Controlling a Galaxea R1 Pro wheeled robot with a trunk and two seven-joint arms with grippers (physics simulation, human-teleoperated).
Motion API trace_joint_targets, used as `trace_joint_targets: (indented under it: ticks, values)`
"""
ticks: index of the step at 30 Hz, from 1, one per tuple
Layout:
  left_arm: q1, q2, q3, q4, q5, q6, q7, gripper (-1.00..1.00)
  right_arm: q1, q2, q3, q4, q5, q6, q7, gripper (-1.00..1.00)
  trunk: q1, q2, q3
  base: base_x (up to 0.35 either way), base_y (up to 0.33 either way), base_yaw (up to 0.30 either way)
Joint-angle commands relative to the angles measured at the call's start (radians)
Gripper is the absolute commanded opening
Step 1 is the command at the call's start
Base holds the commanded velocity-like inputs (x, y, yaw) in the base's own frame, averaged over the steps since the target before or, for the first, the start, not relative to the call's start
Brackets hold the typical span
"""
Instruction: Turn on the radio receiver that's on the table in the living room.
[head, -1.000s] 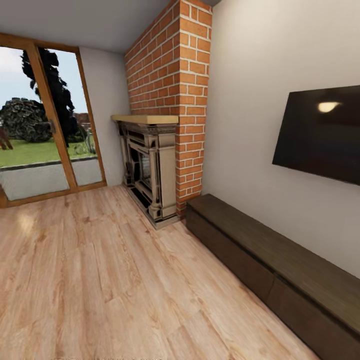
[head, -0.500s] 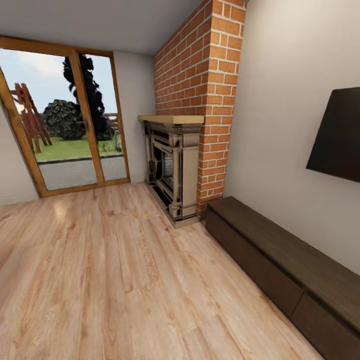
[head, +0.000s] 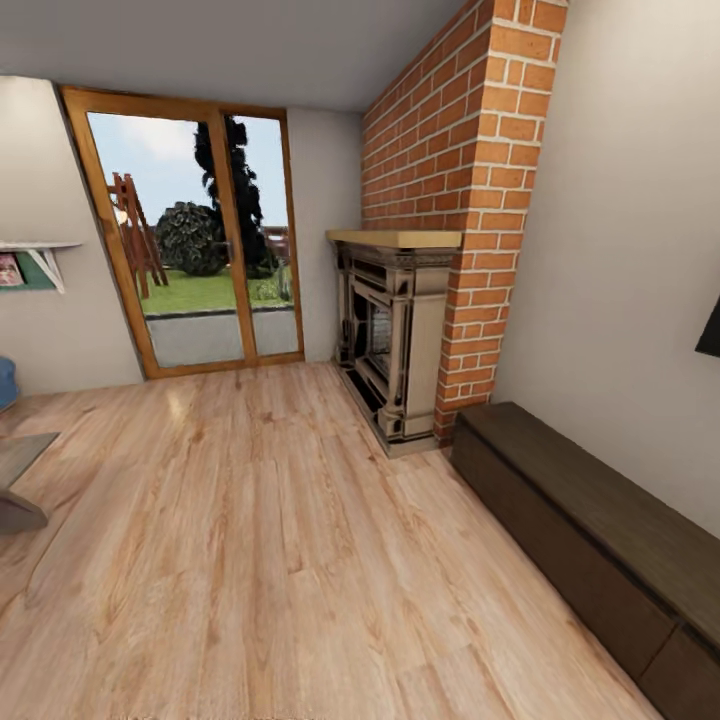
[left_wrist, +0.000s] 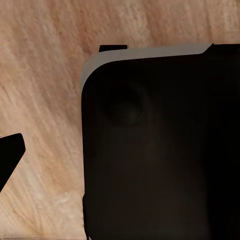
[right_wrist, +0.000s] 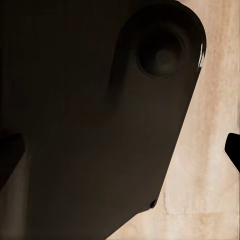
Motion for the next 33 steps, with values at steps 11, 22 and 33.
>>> trace_joint_targets:
  ticks: [11,22,33]
  values:
    - [0.000,0.000,0.000,0.000,0.000,0.000,0.000,1.00,0.000,-0.001,0.000,0.000,0.000,0.000,0.000,1.00,0.000,0.000,0.000,0.000,0.000,0.300]
    - [0.000,0.000,0.000,0.000,0.000,0.000,0.000,1.00,0.000,0.000,0.001,0.000,0.001,0.000,0.000,1.00,0.000,0.000,0.000,0.000,0.000,0.300]
    - [0.000,0.000,0.000,0.000,0.000,0.000,0.000,1.00,0.000,0.000,0.001,0.000,0.001,0.000,0.000,1.00,0.000,0.000,0.000,0.000,0.000,0.300]
